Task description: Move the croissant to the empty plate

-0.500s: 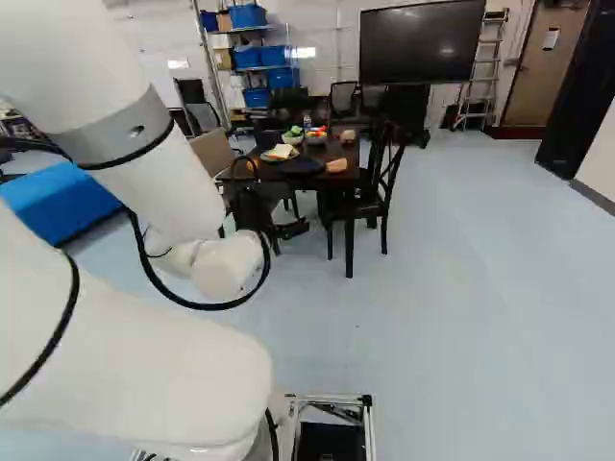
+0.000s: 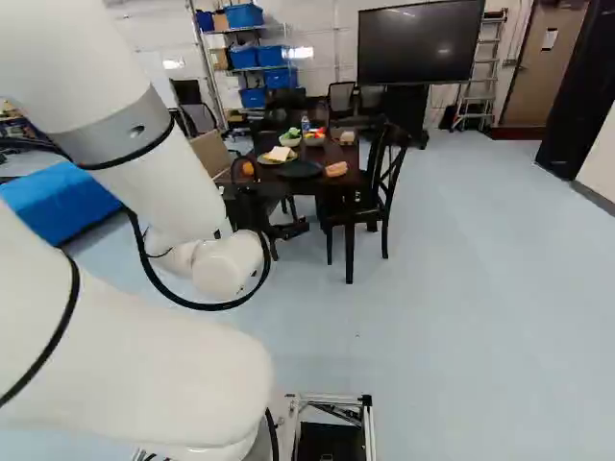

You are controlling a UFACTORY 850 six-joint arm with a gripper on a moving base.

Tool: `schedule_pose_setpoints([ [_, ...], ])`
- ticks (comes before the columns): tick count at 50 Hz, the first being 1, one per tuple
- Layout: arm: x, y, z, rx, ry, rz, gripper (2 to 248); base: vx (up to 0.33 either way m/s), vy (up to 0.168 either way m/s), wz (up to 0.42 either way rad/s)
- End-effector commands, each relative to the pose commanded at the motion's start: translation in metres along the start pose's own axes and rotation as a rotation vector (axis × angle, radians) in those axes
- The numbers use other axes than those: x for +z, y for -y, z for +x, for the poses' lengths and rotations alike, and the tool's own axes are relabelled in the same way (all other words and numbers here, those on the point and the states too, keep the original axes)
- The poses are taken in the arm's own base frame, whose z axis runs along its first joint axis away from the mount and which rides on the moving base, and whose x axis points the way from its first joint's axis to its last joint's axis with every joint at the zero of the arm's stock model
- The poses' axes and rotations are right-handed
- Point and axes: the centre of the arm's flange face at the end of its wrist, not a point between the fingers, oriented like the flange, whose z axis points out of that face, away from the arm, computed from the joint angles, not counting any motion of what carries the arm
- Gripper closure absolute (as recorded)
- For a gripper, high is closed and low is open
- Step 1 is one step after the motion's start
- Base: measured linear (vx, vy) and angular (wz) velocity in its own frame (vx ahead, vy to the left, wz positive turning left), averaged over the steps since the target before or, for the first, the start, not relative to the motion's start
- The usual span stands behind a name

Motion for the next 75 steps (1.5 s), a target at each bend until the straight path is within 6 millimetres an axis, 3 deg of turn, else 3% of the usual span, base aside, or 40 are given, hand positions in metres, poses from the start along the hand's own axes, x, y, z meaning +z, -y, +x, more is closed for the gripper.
schedule_pose_setpoints([
  [75, 0.0, 0.0, 0.0, 0.0, 0.0, 0.0, 3, 0.185, 0.082, 0.035],
])
